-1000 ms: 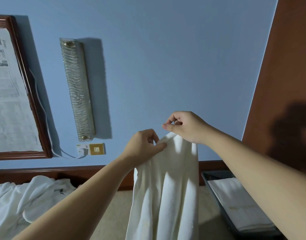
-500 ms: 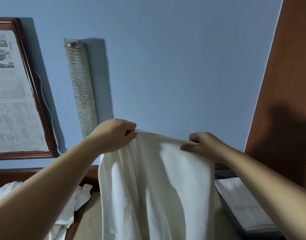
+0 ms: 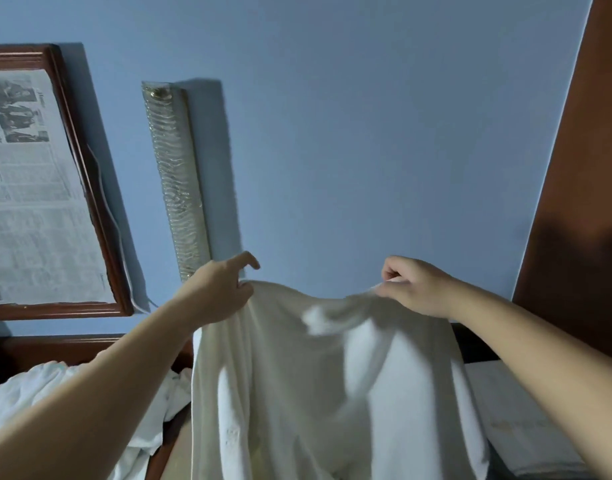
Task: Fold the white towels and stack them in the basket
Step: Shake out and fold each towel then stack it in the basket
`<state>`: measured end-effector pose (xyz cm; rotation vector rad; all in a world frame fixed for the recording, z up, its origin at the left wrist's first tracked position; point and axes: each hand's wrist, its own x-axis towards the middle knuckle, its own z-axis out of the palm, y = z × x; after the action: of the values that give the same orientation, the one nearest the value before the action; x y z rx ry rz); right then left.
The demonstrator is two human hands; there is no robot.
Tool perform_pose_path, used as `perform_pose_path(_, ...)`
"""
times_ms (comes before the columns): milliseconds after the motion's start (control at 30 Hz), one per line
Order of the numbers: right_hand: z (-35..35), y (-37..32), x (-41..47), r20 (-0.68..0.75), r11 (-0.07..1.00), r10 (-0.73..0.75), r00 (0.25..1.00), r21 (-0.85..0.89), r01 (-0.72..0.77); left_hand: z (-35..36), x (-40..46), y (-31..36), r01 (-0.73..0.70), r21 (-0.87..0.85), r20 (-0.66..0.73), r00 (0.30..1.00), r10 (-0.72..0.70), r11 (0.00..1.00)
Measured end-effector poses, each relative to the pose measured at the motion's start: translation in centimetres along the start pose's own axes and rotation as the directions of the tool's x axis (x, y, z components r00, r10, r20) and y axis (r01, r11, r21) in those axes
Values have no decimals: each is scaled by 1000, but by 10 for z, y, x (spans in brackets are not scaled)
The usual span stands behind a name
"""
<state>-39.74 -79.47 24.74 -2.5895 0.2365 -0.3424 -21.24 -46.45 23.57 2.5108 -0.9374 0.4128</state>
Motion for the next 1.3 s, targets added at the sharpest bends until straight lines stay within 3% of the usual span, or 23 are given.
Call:
perform_pose_path(133,-7,-1,12,58,966,-96,994,-235,107,3,3,13,17,39,116,993,-21,999)
perform_pose_path(333,-10,-3,22,-9,936,-94,995,-341,86,11,6,31,48,87,161,985,-61,995)
perform_pose_path(533,-5,-24,15,-118,932,-223,968,-317,176,3,-8,71,24,67,205,978,-37,997)
perform_pose_path(800,2,-57,12,-48,926,-356,933,-151,346,13,-6,111,7,183,125,992,-31,983)
perform_pose_path(933,2,-61,9,-22,925,-369,929,-110,365,15,-5,114,-110,200,163,983,78,974)
perform_pose_path(1067,5,-60,1,-46,918,-389,920,-106,382,16,-7,110,-256,84,241,943,229,963)
perform_pose_path(1167,7,-50,-3,-20,938,-319,947,-150,313,16,-5,99,-273,63,195,947,256,960)
perform_pose_path(1300,9,-26,-7,39,945,-253,967,-204,255,6,-1,78,-306,161,151,947,283,938)
